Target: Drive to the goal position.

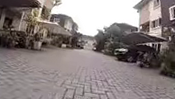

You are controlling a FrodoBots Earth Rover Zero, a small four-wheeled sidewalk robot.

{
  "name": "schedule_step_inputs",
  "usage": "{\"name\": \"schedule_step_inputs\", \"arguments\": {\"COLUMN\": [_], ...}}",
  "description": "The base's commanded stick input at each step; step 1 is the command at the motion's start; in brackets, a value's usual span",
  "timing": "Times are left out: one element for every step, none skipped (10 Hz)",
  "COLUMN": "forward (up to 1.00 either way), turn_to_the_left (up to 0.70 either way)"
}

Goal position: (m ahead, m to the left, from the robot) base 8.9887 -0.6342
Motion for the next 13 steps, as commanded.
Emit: {"name": "schedule_step_inputs", "arguments": {"forward": [0.70, 0.70, 0.70, 0.70, 0.70, 0.70, 0.70, 0.70, 0.70, 0.70, 0.70, 0.70, 0.70], "turn_to_the_left": [0.00, 0.00, 0.00, 0.00, 0.00, 0.00, 0.00, 0.00, 0.00, 0.00, 0.00, 0.00, 0.00]}}
